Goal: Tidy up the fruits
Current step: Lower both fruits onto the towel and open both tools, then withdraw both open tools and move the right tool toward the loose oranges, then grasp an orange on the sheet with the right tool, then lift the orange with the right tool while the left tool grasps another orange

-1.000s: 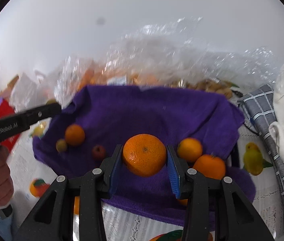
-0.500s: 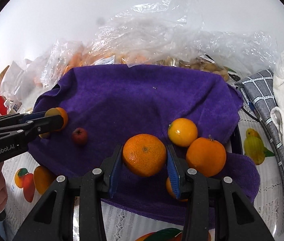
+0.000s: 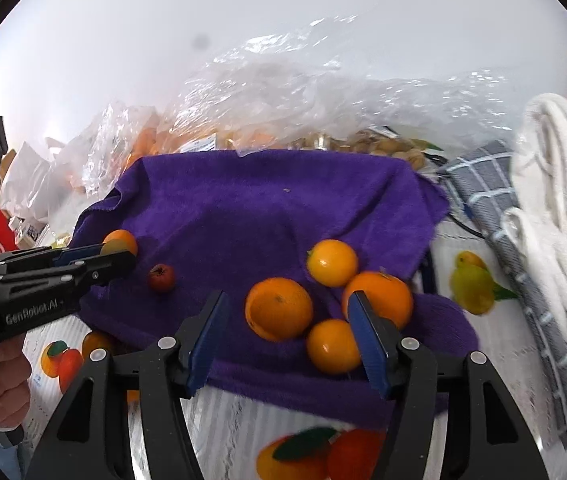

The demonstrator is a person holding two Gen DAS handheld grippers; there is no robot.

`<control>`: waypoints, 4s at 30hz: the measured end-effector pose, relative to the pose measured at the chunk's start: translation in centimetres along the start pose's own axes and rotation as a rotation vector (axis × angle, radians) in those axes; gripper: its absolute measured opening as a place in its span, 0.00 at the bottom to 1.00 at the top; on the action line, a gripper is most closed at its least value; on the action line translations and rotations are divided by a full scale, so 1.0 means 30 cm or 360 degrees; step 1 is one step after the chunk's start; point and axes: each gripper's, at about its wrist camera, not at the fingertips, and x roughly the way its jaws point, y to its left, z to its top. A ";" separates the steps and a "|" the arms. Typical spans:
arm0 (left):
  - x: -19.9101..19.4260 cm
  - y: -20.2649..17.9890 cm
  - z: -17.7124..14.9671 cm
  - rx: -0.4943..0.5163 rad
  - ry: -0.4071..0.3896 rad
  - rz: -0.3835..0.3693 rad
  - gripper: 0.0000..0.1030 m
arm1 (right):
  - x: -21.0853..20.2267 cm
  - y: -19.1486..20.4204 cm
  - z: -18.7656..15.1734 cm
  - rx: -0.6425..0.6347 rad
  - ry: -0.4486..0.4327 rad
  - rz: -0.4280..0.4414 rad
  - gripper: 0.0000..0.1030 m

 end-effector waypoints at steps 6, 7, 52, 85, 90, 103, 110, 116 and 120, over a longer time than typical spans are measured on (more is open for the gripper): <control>-0.103 -0.034 0.004 0.0031 -0.0081 -0.0022 0.26 | -0.095 -0.016 -0.049 0.0065 -0.0031 -0.0039 0.60; -0.131 -0.037 0.003 0.0031 -0.0095 -0.0023 0.27 | -0.102 -0.014 -0.055 0.0061 -0.0027 -0.0045 0.60; -0.216 0.302 -0.394 -0.0231 -0.0126 0.0226 0.31 | 0.001 0.346 -0.169 -0.0192 0.0086 0.0133 0.45; -0.203 0.280 -0.401 -0.0147 -0.0128 0.0287 0.34 | 0.002 0.322 -0.219 -0.0288 0.0140 0.0110 0.33; -0.192 0.260 -0.400 -0.0096 -0.0108 0.0287 0.41 | -0.040 0.282 -0.222 -0.0239 0.0096 0.0097 0.33; -0.223 0.157 -0.385 -0.0011 -0.0118 0.0081 0.42 | -0.131 0.063 -0.229 -0.0115 0.0001 -0.0002 0.33; -0.181 0.026 -0.318 -0.0042 -0.0074 -0.0090 0.42 | -0.118 -0.025 -0.250 -0.0049 -0.0015 -0.0003 0.33; -0.107 -0.046 -0.296 -0.0071 -0.0048 0.0013 0.42 | -0.113 -0.056 -0.255 0.0016 -0.0023 0.0041 0.33; -0.090 -0.065 -0.296 -0.0047 -0.0119 0.0140 0.42 | -0.105 -0.065 -0.258 0.0039 -0.0018 0.0007 0.33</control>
